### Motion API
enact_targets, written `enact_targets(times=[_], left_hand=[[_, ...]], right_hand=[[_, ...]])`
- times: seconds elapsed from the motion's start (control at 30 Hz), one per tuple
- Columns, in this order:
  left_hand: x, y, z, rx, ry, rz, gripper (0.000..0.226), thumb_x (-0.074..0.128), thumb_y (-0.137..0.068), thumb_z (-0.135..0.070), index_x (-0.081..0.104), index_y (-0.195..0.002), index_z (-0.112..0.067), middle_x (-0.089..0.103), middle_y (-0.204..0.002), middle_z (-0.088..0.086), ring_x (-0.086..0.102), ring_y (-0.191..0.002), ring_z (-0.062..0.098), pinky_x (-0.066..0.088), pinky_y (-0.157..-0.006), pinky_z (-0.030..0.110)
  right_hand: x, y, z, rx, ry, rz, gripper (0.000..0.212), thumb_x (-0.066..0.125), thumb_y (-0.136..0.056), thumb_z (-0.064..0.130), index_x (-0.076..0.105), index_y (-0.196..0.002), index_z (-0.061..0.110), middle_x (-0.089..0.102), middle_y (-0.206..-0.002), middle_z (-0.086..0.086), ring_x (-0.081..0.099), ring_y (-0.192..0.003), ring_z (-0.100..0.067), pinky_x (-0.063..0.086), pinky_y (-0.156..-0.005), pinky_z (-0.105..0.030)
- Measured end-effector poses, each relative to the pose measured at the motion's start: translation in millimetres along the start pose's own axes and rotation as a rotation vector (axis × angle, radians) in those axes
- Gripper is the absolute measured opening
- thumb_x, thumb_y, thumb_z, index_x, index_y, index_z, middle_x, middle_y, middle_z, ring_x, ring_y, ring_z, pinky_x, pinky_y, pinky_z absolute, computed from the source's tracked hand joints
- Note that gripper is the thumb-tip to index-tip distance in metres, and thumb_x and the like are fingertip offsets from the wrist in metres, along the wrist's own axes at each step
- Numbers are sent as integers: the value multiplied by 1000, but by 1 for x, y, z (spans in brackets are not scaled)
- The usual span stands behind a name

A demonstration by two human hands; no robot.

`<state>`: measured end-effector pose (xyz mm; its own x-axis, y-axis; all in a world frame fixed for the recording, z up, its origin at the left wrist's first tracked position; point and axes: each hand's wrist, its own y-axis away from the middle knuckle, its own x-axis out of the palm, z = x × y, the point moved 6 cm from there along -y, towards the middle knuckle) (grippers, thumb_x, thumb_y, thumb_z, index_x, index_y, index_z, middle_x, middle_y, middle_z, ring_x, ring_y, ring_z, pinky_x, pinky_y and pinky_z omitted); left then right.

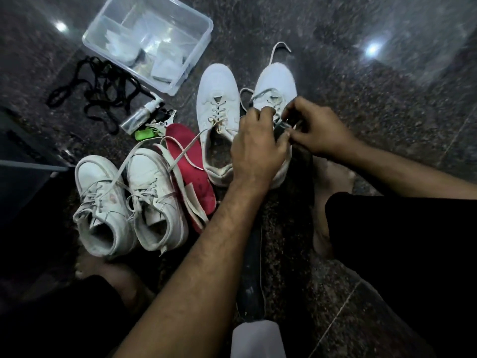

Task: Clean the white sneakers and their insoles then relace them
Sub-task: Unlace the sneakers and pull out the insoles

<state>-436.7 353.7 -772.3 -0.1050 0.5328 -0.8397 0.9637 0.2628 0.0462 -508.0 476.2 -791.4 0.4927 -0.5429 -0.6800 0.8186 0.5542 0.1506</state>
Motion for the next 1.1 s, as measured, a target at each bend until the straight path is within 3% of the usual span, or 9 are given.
enact_targets(times=[0.17,0.3,0.47,0.6,0.7,0.8,0.97,1.03,1.1], left_hand=[[5,-1,29,-77,89,70,49,76,-83,-33,56,-125,-16,55,-118,9,60,-103,31,52,-82,46],[-3,-3,42,-129,168,-26,41,75,-77,-14,58,-115,-13,54,-109,9,58,-90,23,43,-74,29],[-7,-3,61,-201,191,-36,36,77,-72,-10,56,-101,-11,55,-99,6,48,-80,15,35,-68,21],[-7,-2,53,-186,139,-45,30,72,-76,-7,56,-102,-7,53,-101,9,51,-82,22,43,-71,34],[-4,5,49,-153,94,-83,29,68,-79,-10,55,-104,-6,51,-103,10,53,-84,27,44,-70,38],[3,12,51,-137,147,-107,27,66,-79,-16,55,-102,-8,52,-102,9,56,-81,27,45,-67,37],[14,3,77,-210,516,30,34,73,-75,-14,51,-101,-20,57,-107,7,57,-59,7,46,-60,22],[15,1,82,-209,583,23,35,71,-75,-11,49,-99,-23,55,-110,10,55,-57,8,45,-57,25],[16,1,80,-178,576,14,32,68,-78,-8,50,-100,-23,50,-110,10,52,-56,7,46,-58,25]], right_hand=[[14,5,6,-51,11,70,27,70,-84,13,57,-107,20,67,-89,4,65,-72,-15,53,-71,-34],[15,3,-1,24,21,65,27,71,-83,13,55,-104,21,66,-81,2,63,-70,-14,51,-68,-30],[22,-2,-14,159,13,105,30,72,-82,11,48,-97,21,62,-79,6,61,-74,-14,40,-58,-11],[21,1,-3,101,69,95,26,65,-84,10,45,-97,20,63,-82,0,61,-77,-23,47,-66,-33],[17,10,13,-71,294,87,23,57,-85,19,45,-104,22,58,-94,-3,58,-82,-29,48,-64,-40],[22,18,24,-286,660,119,31,57,-88,31,53,-118,27,49,-98,-6,54,-87,-27,43,-54,-34],[34,17,28,-343,922,122,42,56,-87,47,59,-118,19,52,-121,-13,54,-97,-29,47,-61,-37],[44,17,33,-358,1010,141,35,59,-87,44,61,-108,15,53,-122,-13,57,-92,-28,41,-53,-34],[49,14,36,-346,1070,126,15,54,-92,25,63,-91,13,57,-114,-11,59,-79,-25,31,-44,-29]])
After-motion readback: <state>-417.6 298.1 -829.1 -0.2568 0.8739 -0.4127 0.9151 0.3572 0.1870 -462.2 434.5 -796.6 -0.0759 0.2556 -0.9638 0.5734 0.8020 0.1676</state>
